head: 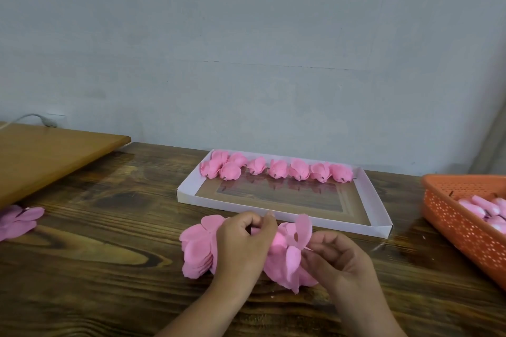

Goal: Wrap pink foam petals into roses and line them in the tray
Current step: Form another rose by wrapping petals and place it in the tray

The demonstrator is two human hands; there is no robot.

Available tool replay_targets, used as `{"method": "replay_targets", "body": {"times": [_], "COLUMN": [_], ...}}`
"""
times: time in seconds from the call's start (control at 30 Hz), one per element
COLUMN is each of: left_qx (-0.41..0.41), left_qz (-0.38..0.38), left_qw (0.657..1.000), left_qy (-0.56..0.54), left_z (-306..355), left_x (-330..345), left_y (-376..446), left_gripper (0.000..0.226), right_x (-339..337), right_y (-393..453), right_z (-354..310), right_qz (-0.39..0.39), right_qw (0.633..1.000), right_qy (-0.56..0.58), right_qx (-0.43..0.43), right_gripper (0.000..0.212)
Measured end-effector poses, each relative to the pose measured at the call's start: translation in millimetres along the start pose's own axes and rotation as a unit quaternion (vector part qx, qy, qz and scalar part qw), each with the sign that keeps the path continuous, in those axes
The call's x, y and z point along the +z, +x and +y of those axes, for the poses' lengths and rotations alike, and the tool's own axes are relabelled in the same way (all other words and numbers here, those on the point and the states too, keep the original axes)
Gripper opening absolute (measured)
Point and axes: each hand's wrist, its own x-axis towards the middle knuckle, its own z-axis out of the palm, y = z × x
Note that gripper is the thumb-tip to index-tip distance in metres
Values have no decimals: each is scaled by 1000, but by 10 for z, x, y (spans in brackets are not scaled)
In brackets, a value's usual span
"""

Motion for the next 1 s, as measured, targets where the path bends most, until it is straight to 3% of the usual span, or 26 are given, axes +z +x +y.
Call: {"method": "replay_targets", "body": {"times": [0.27,0.5,0.83,1.0], "left_qx": [5,-21,-24,-23], "left_qz": [-16,-51,-68,-136], "left_qw": [1000,998,997,990], "left_qy": [-14,-19,-32,-27], "left_z": [53,88,136,132], "left_x": [10,30,-6,-52], "left_y": [-45,-85,-94,-62], "left_gripper": [45,44,46,30], "right_x": [53,81,97,90], "right_y": [-12,-31,-56,-61], "right_z": [-28,-30,25,71], "right_qz": [42,30,8,2], "right_qw": [999,993,980,985], "right_qy": [-4,-111,-170,-137], "right_qx": [-11,-34,-108,-109], "right_gripper": [21,50,49,46]}}
